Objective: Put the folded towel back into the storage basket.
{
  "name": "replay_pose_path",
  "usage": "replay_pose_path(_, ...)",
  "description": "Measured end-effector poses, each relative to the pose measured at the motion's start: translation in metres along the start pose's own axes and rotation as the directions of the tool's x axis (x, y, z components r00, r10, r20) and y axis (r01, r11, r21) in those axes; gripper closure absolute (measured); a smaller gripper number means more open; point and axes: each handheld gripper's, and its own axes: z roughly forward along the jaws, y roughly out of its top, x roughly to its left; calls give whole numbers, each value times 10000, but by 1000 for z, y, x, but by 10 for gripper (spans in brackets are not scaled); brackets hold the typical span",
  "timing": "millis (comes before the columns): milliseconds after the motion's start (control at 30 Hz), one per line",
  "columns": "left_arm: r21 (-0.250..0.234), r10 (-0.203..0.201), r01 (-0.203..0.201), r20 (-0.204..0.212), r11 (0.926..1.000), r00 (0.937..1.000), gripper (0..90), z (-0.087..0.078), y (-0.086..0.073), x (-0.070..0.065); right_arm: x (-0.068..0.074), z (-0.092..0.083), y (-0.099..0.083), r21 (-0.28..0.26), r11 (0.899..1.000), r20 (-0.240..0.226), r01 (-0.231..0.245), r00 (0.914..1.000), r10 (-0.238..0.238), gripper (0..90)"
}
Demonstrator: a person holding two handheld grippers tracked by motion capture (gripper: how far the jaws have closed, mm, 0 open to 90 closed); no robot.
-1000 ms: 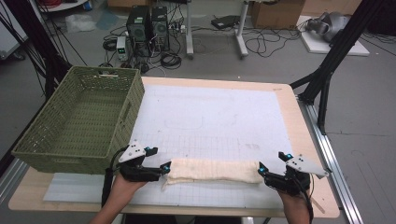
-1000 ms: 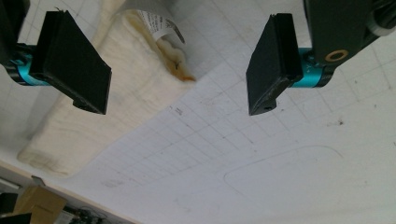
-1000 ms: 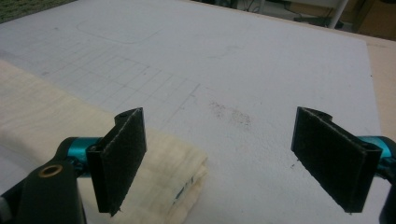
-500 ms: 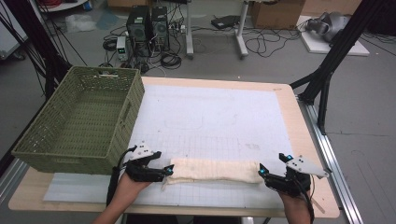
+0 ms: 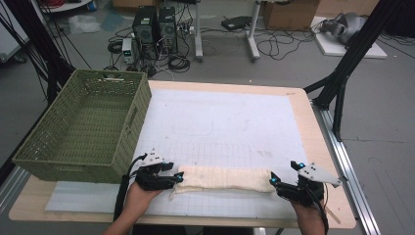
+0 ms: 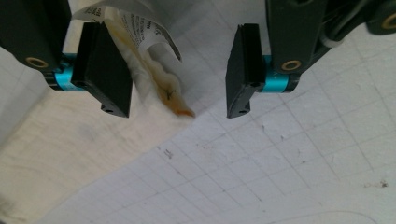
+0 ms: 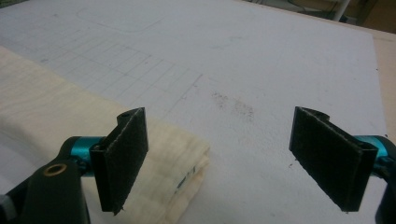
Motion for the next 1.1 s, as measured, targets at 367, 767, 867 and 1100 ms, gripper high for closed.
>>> replay_pose_path(367, 337, 839, -820, -626, 9961, 9945, 502, 0, -2, -17, 0, 0, 0, 13, 10000, 12, 90, 10000, -90, 184)
replay_pose_path(767, 303, 24, -36, 384, 9995, 9993, 616, -3, -6, -16, -1, 1, 0, 31, 10000, -118, 11, 9999, -10, 184)
replay_pose_path(867, 350, -182, 152, 864, 9993, 9961, 758, -3, -6, -13, 0, 1, 0, 46, 10000, -200, 61, 9998, -60, 184)
replay_pose_path(1100, 299, 263, -292, 958, 9991, 9951, 821, -3, -5, -18, -1, 1, 0, 102, 9999, -172, -6, 9999, 7, 184)
